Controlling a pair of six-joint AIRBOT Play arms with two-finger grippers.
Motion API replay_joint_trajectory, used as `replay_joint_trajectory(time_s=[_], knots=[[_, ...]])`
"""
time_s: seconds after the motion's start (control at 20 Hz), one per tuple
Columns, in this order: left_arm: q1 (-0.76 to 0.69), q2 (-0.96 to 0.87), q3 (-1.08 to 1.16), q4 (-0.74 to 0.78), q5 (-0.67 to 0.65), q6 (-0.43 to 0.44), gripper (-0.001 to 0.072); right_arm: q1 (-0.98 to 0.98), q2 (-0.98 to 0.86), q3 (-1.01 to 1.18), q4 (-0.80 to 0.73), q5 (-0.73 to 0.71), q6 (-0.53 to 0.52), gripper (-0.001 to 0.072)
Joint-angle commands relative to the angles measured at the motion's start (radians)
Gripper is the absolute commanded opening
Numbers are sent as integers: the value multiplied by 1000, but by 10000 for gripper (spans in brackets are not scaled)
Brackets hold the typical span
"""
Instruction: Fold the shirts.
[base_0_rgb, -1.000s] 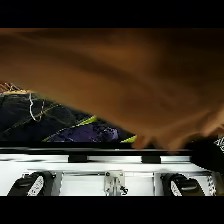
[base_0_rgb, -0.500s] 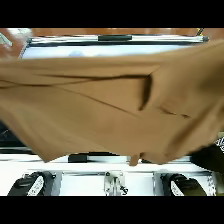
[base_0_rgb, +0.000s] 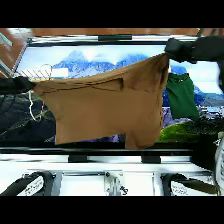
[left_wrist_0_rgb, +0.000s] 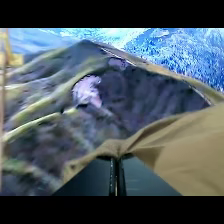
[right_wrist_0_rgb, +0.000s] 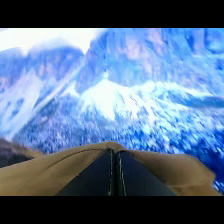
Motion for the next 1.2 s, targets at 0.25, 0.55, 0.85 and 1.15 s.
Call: replay_joint_trajectory(time_s=[0.25,0.55,0.85,1.15], knots=[[-79,-363,-12,-105,138,-2,30,0,-328,-3,71,58,2,65],[-30,-415,99,-91,-256,-61,720,-54,-257,21,61,-248,-122,565],[115,-244,-194,14,-454,-72,611,-192,-112,-166,-105,-649,-219,563],[305,-144,-555,-108,-291,122,620,-296,19,-475,150,-568,-276,563]])
